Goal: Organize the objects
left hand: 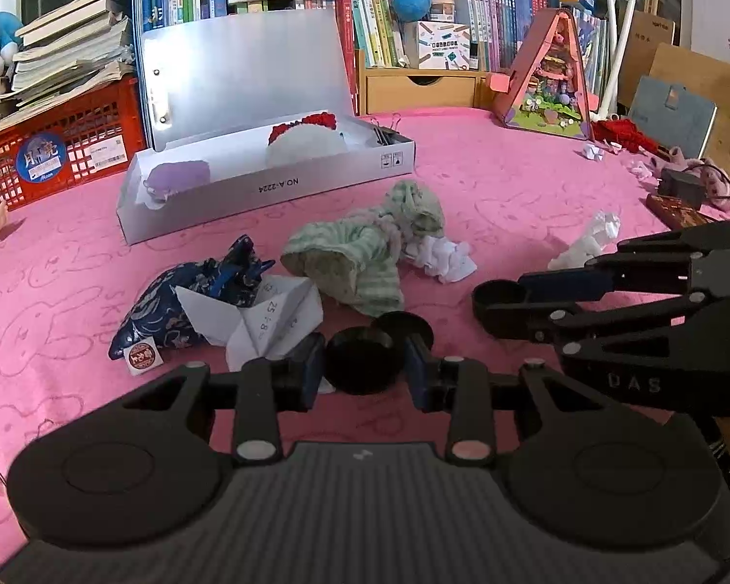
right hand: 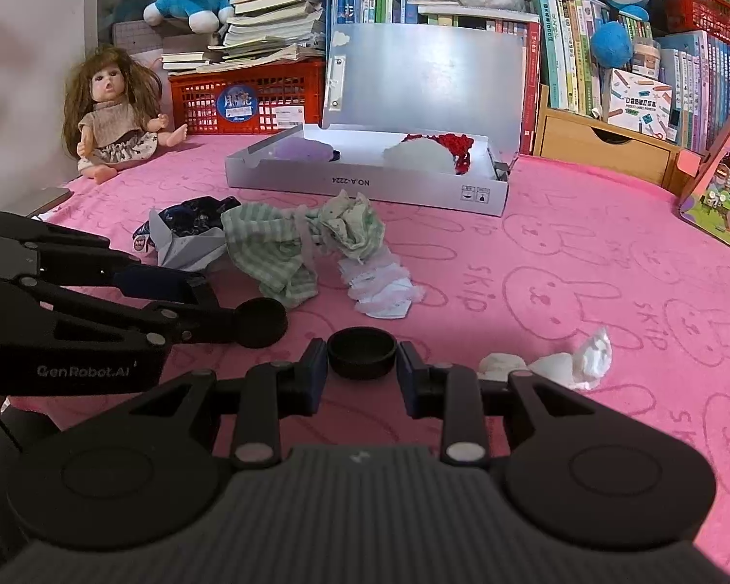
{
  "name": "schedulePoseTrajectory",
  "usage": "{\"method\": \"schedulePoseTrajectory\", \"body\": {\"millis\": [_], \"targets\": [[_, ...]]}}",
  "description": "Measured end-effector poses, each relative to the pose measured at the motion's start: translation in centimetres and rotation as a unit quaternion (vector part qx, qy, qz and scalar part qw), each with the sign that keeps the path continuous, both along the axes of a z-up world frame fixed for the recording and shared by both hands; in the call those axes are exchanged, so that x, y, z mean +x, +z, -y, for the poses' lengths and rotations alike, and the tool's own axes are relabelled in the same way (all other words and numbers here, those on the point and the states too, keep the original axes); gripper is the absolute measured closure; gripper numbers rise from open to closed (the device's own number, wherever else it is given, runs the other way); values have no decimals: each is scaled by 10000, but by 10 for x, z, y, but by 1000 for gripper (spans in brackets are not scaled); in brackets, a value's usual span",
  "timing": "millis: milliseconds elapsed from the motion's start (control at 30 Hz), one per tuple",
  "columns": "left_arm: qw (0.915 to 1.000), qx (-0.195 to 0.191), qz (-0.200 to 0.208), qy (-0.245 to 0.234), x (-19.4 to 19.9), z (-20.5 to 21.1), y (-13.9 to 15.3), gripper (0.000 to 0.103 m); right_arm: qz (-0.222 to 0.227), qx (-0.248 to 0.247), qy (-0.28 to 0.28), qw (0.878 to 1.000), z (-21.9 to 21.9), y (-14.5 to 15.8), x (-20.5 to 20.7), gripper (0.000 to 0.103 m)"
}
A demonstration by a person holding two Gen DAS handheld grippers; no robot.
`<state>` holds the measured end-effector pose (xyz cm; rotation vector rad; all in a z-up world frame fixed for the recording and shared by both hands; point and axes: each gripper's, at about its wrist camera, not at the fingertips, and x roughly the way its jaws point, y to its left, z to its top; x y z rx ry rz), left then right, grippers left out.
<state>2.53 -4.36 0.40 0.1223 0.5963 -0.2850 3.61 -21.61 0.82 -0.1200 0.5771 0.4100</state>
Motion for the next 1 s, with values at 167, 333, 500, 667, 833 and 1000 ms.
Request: {"method": "schedulePoseTrajectory", "body": {"millis": [167, 333, 500, 667, 833, 1000], "targets": [[10000, -33, 0, 13, -3, -2, 2, 65, -32, 47, -14, 10000, 0, -1, 1, 67], [10000, -67, 54, 0, -6, -3, 8, 65, -6, 41, -49, 10000, 0, 1, 1, 67], [10000, 7, 59, -8, -7, -1, 8, 65, 7, -98, -161, 9998, -3, -2, 4, 59], [10000, 15, 6, 30, -5, -2, 4, 65, 74, -199, -204, 9996, -6, -6, 7, 48], [10000, 30, -8, 20, -4, -1, 2, 65, 81, -176, -234, 9995, -8, -6, 10, 48], [10000, -16, -10, 37, -4, -1, 3, 65, 88, -145, -217, 9996, -8, -4, 9, 65]]}}
